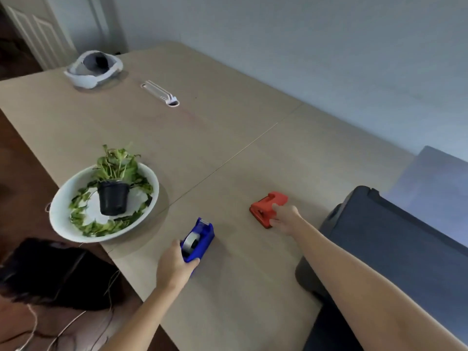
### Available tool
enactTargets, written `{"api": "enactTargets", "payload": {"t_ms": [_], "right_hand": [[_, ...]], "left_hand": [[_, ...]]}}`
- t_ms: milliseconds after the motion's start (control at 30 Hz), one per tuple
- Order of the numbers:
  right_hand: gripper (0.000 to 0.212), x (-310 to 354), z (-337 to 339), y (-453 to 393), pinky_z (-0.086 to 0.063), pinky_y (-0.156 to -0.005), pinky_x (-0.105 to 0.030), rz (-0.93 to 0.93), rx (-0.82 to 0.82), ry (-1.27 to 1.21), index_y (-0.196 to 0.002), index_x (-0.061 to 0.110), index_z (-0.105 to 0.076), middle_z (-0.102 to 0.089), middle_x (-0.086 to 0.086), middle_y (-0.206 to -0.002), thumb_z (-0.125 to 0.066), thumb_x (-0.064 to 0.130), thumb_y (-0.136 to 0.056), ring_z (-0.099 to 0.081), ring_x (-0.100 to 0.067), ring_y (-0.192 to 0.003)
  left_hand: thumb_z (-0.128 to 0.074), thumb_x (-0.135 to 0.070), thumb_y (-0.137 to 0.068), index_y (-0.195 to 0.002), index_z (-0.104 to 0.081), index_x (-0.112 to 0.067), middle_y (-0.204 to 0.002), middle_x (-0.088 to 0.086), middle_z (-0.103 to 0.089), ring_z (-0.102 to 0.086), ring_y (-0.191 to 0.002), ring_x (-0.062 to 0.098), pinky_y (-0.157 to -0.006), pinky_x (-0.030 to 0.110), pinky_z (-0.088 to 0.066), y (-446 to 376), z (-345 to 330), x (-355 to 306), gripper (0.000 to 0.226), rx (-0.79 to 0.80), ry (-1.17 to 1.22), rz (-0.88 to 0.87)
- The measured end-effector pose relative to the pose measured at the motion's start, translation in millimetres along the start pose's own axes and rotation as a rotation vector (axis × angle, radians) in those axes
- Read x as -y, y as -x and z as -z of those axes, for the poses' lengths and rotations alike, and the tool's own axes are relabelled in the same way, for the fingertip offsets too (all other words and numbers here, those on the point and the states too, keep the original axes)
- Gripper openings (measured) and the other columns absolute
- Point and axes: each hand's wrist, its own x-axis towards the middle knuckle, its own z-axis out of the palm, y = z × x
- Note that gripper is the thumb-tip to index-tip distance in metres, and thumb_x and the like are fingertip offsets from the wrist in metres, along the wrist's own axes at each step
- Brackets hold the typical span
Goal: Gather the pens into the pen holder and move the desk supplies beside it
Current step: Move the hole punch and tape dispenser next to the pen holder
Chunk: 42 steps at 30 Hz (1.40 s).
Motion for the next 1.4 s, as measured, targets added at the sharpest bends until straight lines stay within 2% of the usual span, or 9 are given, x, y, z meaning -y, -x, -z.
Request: {"api": "enactTargets", "payload": {"t_ms": [133, 367, 533, 667, 833, 967, 1133, 1267, 1400], "right_hand": [[0.044, 0.4, -20.8, -23.2, -0.053, -0.082, -0.041, -0.058, -0.014, -0.280, -0.129, 0.000, -0.041, -0.052, -0.019, -0.122, -0.058, 0.004, -0.089, -0.058, -0.032, -0.108], [0.035, 20.1, -22.6, -21.2, -0.055, -0.075, -0.045, -0.070, -0.051, -0.293, -0.110, 0.002, -0.046, -0.049, -0.020, -0.116, -0.057, -0.014, -0.080, -0.056, -0.031, -0.101], [0.036, 53.4, 20.5, 16.4, -0.059, -0.063, -0.043, 0.091, 0.089, -0.258, -0.117, -0.004, -0.048, -0.054, -0.021, -0.113, -0.057, -0.009, -0.083, -0.060, -0.034, -0.098], [0.035, 88.4, 90.8, 67.6, -0.061, -0.060, -0.040, 0.249, 0.161, -0.256, -0.119, -0.004, -0.050, -0.059, -0.021, -0.103, -0.057, -0.007, -0.085, -0.062, -0.033, -0.089], [0.032, 96.3, 211.0, 141.8, -0.062, -0.063, -0.037, 0.413, 0.125, -0.293, -0.116, -0.005, -0.053, -0.060, -0.020, -0.101, -0.058, -0.007, -0.084, -0.065, -0.029, -0.083], [0.012, 63.2, 326.4, 198.1, -0.062, -0.069, -0.038, 0.499, 0.015, -0.302, -0.095, 0.000, -0.061, -0.064, -0.016, -0.089, -0.057, -0.006, -0.085, -0.067, -0.025, -0.076], [0.011, -5.9, 459.7, 248.0, -0.060, -0.070, -0.041, 0.510, -0.158, -0.344, -0.085, 0.002, -0.062, -0.062, -0.015, -0.080, -0.056, -0.007, -0.085, -0.068, -0.021, -0.062], [0.007, -65.2, 543.8, 271.1, -0.062, -0.055, -0.035, 0.415, -0.326, -0.435, -0.085, -0.001, -0.058, -0.060, -0.016, -0.081, -0.056, -0.008, -0.085, -0.070, -0.018, -0.054], [0.011, -115.9, 597.4, 275.5, -0.059, -0.047, -0.029, 0.321, -0.429, -0.488, -0.098, -0.008, -0.055, -0.060, -0.017, -0.081, -0.054, -0.008, -0.087, -0.070, -0.022, -0.058]], "left_hand": [[-0.076, -0.024, -0.070, -0.084, -0.058, -0.018, -0.071, -0.008, -0.066, -0.062, -0.064, 0.016, -0.055, 0.025, -0.046, -7.4, -0.9, 8.2, 0.023, -0.022, 0.004, -0.069], [-0.080, -0.031, -0.060, -0.073, -0.064, -0.008, -0.069, 0.005, -0.069, -0.065, -0.068, 0.022, -0.054, 0.025, -0.046, -27.7, 21.3, 3.6, 0.030, 0.123, 0.285, 0.058], [-0.076, -0.035, -0.054, -0.060, -0.059, -0.014, -0.052, -0.009, -0.054, -0.051, -0.057, 0.018, -0.053, 0.025, -0.037, -11.8, 29.8, -45.9, 0.028, 0.169, 0.385, -0.050], [-0.078, -0.039, -0.051, -0.053, -0.051, -0.017, -0.052, -0.009, -0.042, -0.039, -0.055, 0.017, -0.057, 0.027, -0.032, 19.1, 30.0, -114.7, 0.035, 0.239, 0.483, -0.192], [-0.080, -0.045, -0.051, -0.064, -0.065, -0.014, -0.055, -0.009, -0.056, -0.051, -0.058, 0.017, -0.060, 0.034, -0.045, 83.5, 12.4, -202.3, 0.037, 0.390, 0.529, -0.411], [-0.084, -0.031, -0.064, -0.059, -0.059, -0.010, -0.049, -0.009, -0.055, -0.053, -0.046, 0.006, -0.047, 0.021, -0.043, 172.0, -23.5, -263.6, 0.033, 0.566, 0.475, -0.601], [-0.081, -0.046, -0.057, -0.077, -0.071, -0.020, -0.075, 0.004, -0.075, -0.072, -0.073, 0.026, -0.066, 0.043, -0.059, 282.2, -96.7, -301.9, 0.035, 0.788, 0.286, -0.775], [-0.084, -0.034, -0.060, -0.082, -0.070, -0.014, -0.084, 0.004, -0.077, -0.074, -0.078, 0.021, -0.074, 0.046, -0.061, 374.0, -172.3, -300.1, 0.032, 1.027, 0.226, -0.612], [-0.081, -0.036, -0.058, -0.071, -0.065, -0.017, -0.080, -0.002, -0.072, -0.069, -0.075, 0.015, -0.068, 0.032, -0.057, 437.7, -242.9, -287.2, 0.029, 1.085, 0.081, -0.470]]}}
